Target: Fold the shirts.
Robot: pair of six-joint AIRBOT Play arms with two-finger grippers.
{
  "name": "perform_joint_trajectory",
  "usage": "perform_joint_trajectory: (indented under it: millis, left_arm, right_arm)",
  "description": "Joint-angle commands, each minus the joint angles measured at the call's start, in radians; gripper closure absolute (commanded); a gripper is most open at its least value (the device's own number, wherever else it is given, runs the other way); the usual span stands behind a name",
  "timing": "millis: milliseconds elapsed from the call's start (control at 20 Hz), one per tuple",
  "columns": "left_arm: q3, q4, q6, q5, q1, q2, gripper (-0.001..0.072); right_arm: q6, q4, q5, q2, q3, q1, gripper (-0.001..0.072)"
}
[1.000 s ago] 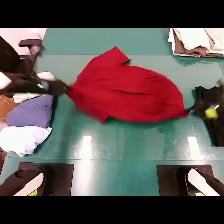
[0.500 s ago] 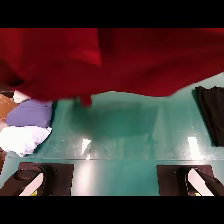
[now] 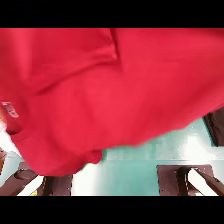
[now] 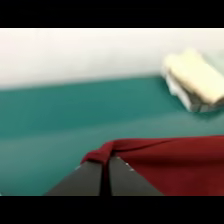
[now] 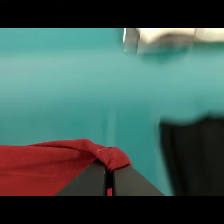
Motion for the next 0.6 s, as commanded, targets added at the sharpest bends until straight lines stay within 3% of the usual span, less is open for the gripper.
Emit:
perform_joint_trajectory:
  millis: [0, 250, 550]
  left_arm:
    - [-0.232, 0.011, -0.013, -0.044, 0.001, -0.134, 0.0684]
    - [-0.372, 0.008, -0.005, 0.083, 0.001, -0.441, 0.0683]
    - [-0.369, 0.000, -0.004, 0.356, 0.005, -0.636, 0.0684]
  right_arm:
    - [0.004, -0.040, 0.022, -0.110, -0.172, 0.050, 0.0695]
    - [0.001, -0.117, 0.005, -0.444, -0.279, 0.171, 0.0695]
    - [-0.024, -0.103, -0.203, -0.729, -0.178, 0.197, 0.0694]
